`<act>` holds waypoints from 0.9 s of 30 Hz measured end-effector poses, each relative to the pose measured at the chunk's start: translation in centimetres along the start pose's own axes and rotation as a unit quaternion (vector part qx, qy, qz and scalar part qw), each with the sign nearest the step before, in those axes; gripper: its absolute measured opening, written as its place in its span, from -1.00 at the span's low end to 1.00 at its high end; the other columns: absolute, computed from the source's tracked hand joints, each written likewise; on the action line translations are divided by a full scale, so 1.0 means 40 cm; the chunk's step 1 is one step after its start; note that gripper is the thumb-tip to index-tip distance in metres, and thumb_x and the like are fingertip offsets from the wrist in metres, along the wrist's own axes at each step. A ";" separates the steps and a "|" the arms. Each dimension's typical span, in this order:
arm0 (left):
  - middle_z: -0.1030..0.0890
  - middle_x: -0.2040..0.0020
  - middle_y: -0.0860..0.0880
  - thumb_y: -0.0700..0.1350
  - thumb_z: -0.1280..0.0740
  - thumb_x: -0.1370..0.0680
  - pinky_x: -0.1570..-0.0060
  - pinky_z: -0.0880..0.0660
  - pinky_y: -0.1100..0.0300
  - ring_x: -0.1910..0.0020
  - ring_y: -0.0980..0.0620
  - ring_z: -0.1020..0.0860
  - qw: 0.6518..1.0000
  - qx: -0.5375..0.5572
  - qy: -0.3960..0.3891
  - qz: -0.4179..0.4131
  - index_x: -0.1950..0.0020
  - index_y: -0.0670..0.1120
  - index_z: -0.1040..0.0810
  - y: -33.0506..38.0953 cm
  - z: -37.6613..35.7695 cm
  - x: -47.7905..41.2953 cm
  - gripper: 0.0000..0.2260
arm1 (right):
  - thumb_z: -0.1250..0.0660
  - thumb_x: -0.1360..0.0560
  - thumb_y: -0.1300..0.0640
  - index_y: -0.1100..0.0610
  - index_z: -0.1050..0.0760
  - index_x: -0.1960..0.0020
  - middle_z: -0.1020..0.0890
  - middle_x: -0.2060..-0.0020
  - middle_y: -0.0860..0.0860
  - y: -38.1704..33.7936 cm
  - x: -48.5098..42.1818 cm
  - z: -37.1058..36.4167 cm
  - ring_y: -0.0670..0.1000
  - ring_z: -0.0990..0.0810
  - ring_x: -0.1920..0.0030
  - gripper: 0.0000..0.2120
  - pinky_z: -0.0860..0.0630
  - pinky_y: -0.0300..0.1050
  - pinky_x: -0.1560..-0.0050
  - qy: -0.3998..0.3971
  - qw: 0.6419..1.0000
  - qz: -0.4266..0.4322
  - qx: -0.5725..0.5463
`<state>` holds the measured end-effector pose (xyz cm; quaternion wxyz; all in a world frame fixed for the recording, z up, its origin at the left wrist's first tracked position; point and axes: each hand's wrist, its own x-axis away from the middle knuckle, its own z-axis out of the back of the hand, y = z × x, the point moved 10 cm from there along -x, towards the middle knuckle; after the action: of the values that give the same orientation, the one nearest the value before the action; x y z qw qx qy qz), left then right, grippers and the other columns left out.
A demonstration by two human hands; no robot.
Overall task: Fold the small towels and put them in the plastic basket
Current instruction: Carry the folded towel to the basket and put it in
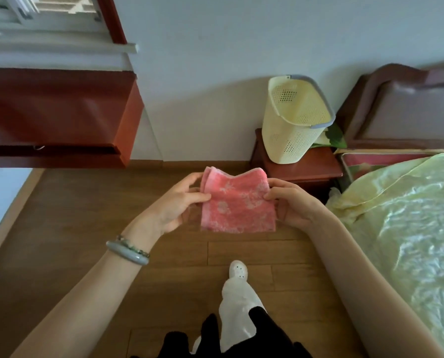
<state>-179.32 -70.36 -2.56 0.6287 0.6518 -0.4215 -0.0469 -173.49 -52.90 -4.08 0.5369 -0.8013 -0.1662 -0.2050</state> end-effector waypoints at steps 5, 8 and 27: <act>-0.57 -0.20 -0.19 -0.25 -0.29 -0.55 0.03 -0.59 0.04 -0.12 -0.10 -0.62 1.000 0.008 -0.011 -0.003 -0.36 0.04 -0.39 0.102 -0.026 -0.211 -0.60 | -0.24 -0.37 0.38 0.18 -0.56 -0.01 -0.61 0.13 0.12 -0.142 -0.134 0.119 0.10 -0.62 0.10 -0.72 -0.62 0.01 0.11 0.008 1.000 0.013 -0.020; -0.58 -0.21 -0.21 -0.26 -0.28 -0.56 0.07 -0.60 0.05 -0.12 -0.11 -0.62 1.000 0.017 -0.020 -0.002 -0.36 0.03 -0.40 0.164 -0.050 -0.329 -0.60 | -0.24 -0.36 0.37 0.18 -0.56 0.01 -0.60 0.12 0.14 -0.220 -0.200 0.189 0.12 -0.60 0.08 -0.74 -0.59 0.05 0.04 0.008 0.999 0.013 -0.034; -0.56 -0.18 -0.17 -0.18 -0.36 -0.44 0.04 -0.59 -0.09 -0.12 -0.12 -0.61 0.995 -0.042 -0.088 0.039 -0.30 -0.01 -0.42 0.438 -0.013 -0.932 -0.56 | -0.29 -0.28 0.33 0.12 -0.57 0.06 -0.56 0.13 0.09 -0.544 -0.595 0.446 0.08 -0.57 0.12 -0.73 -0.57 0.04 0.09 0.088 0.993 0.010 -0.083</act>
<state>-211.47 -44.70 -4.88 0.6176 0.6011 -0.4979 -0.0967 -201.89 -29.41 -4.96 0.4832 -0.8235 -0.0927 -0.2826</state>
